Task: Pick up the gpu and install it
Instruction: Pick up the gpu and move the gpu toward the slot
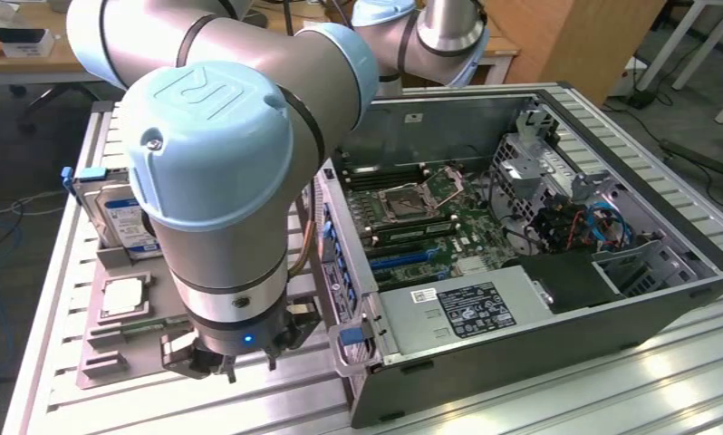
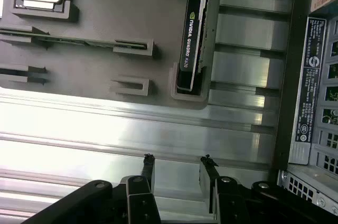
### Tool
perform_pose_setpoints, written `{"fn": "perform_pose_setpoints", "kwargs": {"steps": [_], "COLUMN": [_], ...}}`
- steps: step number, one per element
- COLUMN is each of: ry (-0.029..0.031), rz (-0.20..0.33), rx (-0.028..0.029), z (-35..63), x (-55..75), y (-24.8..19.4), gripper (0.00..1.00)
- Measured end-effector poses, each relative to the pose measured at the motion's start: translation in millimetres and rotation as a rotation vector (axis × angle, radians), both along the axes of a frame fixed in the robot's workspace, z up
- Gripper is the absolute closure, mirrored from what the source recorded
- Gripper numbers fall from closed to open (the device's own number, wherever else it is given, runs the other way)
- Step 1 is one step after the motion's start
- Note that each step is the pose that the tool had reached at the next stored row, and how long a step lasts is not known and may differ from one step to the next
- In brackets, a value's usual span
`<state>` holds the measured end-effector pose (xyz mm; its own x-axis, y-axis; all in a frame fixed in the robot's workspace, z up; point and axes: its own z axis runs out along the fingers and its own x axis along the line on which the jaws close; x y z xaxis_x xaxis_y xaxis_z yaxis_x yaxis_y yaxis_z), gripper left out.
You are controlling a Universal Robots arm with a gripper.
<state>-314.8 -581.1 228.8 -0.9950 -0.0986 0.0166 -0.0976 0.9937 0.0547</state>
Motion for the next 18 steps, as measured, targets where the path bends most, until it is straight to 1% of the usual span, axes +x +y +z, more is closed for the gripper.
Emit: {"fn": "perform_pose_setpoints", "kwargs": {"steps": [13, 17, 18], "ry": [-0.0001, 0.0, 0.0], "rz": [0.0, 0.0, 0.0], "rx": [0.0001, -0.0001, -0.0015], "z": [0.0, 2.8, 4.0], "x": [0.1, 0.0, 0.0], "y": [0.2, 3.5, 4.8], "gripper": [0.53, 0.53, 0.53]}}
